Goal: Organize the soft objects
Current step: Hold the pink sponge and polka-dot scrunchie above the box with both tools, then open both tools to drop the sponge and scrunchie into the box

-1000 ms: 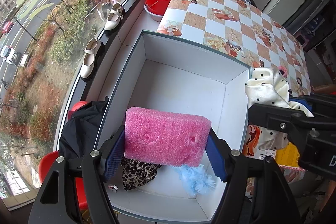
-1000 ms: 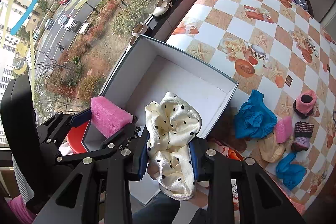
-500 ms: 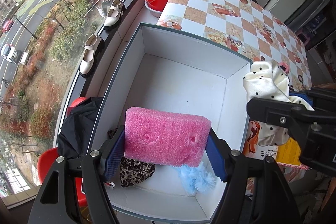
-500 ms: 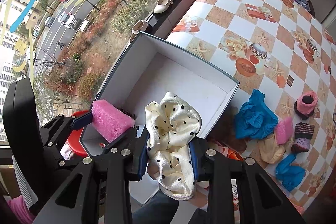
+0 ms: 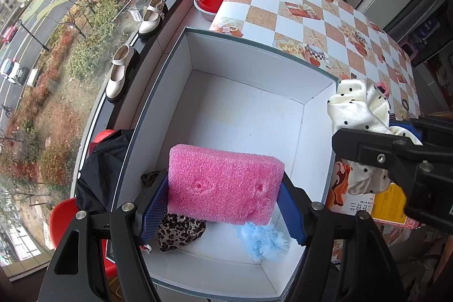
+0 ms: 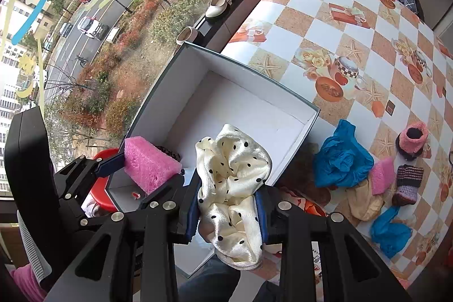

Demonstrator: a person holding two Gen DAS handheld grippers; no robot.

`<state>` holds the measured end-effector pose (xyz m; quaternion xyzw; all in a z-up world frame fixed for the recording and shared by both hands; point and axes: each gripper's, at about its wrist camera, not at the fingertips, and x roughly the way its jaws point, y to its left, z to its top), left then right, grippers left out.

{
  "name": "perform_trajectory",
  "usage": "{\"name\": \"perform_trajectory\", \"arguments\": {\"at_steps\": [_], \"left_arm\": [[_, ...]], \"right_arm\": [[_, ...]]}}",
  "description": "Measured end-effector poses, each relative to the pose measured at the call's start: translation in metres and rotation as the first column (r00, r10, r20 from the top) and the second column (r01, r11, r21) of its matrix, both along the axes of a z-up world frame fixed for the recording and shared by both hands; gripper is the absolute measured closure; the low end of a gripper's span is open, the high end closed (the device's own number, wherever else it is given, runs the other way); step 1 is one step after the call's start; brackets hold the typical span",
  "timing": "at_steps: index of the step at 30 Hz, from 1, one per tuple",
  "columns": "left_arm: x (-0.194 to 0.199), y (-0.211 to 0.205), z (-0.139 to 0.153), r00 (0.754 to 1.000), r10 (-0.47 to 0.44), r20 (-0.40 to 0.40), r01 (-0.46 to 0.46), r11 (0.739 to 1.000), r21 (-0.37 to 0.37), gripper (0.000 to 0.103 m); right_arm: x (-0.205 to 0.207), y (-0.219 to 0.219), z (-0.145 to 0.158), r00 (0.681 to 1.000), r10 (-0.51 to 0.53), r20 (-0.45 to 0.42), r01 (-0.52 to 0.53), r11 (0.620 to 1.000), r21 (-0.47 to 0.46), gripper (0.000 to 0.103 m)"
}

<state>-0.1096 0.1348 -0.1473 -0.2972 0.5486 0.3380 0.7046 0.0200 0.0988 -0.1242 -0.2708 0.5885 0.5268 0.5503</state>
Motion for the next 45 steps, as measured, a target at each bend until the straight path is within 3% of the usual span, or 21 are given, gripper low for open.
{"name": "perform_trajectory", "arguments": {"at_steps": [27,34,35,36,39,40,42,44,45], "left_arm": [[-0.003,-0.004,-0.004,1.000,-0.003,-0.017,0.003,1.000,0.001,0.028],[-0.008,-0.001,-0.007,0.999,0.039,-0.024,-0.040,0.999,-0.034,0.027],[-0.010,0.001,-0.008,0.998,0.057,-0.020,-0.057,0.997,-0.049,0.027],[-0.010,0.003,-0.010,0.997,0.074,-0.021,-0.076,0.994,-0.076,0.025],[-0.014,0.011,-0.017,0.993,0.117,0.003,-0.115,0.980,-0.161,0.021],[-0.015,0.012,-0.017,0.992,0.123,0.014,-0.119,0.979,-0.165,0.020],[-0.016,0.011,-0.012,0.991,0.128,0.028,-0.123,0.981,-0.149,0.015],[-0.018,0.013,-0.008,0.987,0.144,0.067,-0.133,0.979,-0.155,0.000],[-0.017,0.014,-0.007,0.984,0.156,0.091,-0.140,0.977,-0.163,0.001]], "right_arm": [[0.001,0.000,0.000,1.000,0.004,-0.011,-0.004,1.000,0.012,0.070],[-0.002,0.001,0.001,1.000,0.010,-0.022,-0.010,1.000,0.012,0.070],[-0.002,0.001,0.001,1.000,0.007,-0.026,-0.007,1.000,0.013,0.064],[-0.001,0.001,0.002,1.000,0.003,-0.023,-0.002,1.000,0.012,0.052],[0.002,-0.001,0.006,0.999,-0.007,-0.033,0.008,1.000,0.025,0.046],[0.003,-0.001,0.007,0.999,-0.013,-0.034,0.014,1.000,0.026,0.040],[0.004,-0.004,0.008,0.999,-0.026,-0.041,0.027,0.999,0.028,0.004],[0.007,-0.008,0.012,0.999,-0.042,-0.032,0.044,0.998,0.043,0.001],[0.009,-0.010,0.013,0.998,-0.047,-0.032,0.049,0.998,0.051,0.001]]}}
